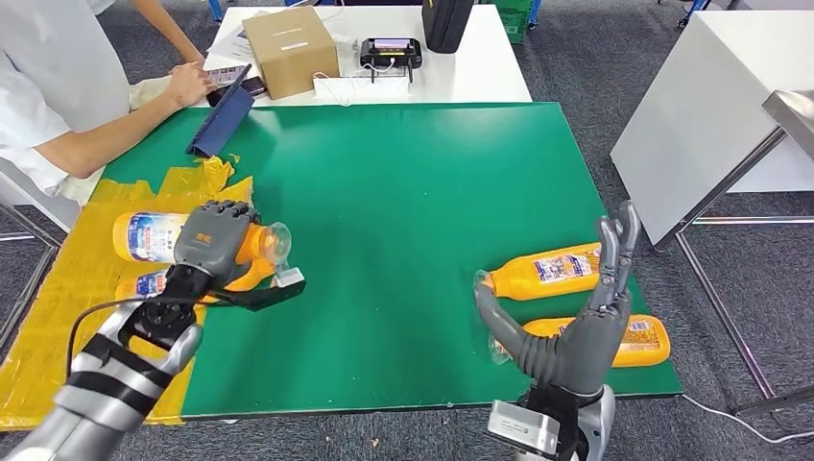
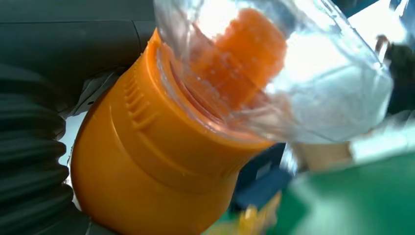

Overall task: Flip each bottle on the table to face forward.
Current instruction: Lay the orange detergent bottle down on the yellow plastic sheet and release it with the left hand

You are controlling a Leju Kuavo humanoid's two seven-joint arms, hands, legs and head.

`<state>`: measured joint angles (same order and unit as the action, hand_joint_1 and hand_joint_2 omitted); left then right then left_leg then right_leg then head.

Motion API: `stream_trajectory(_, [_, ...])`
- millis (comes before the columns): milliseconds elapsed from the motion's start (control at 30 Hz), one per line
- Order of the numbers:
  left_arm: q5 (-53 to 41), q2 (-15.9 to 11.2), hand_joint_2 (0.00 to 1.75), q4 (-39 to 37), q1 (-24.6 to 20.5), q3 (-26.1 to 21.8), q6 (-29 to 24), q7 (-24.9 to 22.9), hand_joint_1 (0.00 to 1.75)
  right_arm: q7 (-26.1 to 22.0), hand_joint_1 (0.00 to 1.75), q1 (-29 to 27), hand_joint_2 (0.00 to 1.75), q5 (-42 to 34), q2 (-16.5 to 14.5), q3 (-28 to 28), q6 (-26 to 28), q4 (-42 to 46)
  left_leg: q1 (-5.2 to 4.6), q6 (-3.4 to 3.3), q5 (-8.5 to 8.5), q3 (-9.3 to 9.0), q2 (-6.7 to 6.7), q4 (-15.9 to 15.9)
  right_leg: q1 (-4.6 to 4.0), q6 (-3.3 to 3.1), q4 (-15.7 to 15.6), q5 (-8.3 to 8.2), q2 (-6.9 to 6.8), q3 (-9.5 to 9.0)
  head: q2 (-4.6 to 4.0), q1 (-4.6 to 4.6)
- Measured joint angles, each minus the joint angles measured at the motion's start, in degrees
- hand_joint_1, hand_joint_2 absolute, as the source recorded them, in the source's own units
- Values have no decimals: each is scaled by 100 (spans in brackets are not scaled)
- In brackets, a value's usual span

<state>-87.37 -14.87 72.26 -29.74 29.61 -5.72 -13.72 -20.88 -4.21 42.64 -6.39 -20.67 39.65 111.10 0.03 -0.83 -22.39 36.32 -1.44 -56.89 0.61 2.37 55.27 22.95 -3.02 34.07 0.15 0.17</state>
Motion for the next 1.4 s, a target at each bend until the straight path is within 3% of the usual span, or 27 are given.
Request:
stream_trajectory(167, [419, 411, 175, -1919, -1039, -295, -96, 101, 175, 73, 0, 322, 175, -73, 40, -260, 2, -251, 2, 3, 14, 0, -3, 0, -3, -1, 3, -14, 1, -2, 0, -2])
stream_trajectory(400, [757, 717, 175, -3502, -1770, -764, -294, -173, 175, 58, 0, 565, 175, -323, 87, -451, -39, -563, 3, 3, 15, 6, -3, 0, -4, -1, 7, -12, 1, 2, 0, -1])
stream_trajectory(633, [905, 791, 175, -4283, -2005, -1100, -223, -289, 175, 47, 0, 693, 175, -428, 91, -566, -87, -821, 3, 3, 14, 7, -3, 0, -3, -2, 7, -10, 1, 4, 0, -1])
stream_trajectory(933, [935, 801, 175, -4604, -2029, -1220, -104, -269, 175, 54, 0, 752, 175, -451, 91, -600, -113, -971, 2, 3, 14, 8, -2, 0, -3, -2, 7, -11, 0, 3, 0, -2])
stream_trajectory(967, [938, 803, 175, -4627, -2032, -1222, -61, -264, 154, 68, 0, 769, 175, -457, 91, -604, -129, -982, 2, 3, 14, 8, -2, 0, -3, -2, 7, -11, 0, 3, 0, -2])
stream_trajectory(1067, [971, 810, 175, -4681, -2033, -1246, 57, -221, 23, 137, 0, 834, 175, -461, 91, -609, -185, -1011, 2, 3, 14, 8, -2, 0, -3, -2, 7, -11, 0, 2, 0, -1])
stream_trajectory(1100, [992, 811, 175, -4698, -2031, -1262, 85, -195, 0, 153, 0, 851, 175, -460, 91, -609, -195, -1021, 2, 3, 14, 8, -2, 0, -3, -2, 7, -11, 0, 2, 0, -2])
stream_trajectory(1400, [1254, 826, 175, -4793, -1927, -1398, -194, 231, 0, 163, 0, 883, 175, -457, 93, -611, -193, -1140, 3, 3, 14, 8, -2, 0, -3, -2, 7, -10, 0, 2, 0, -1])
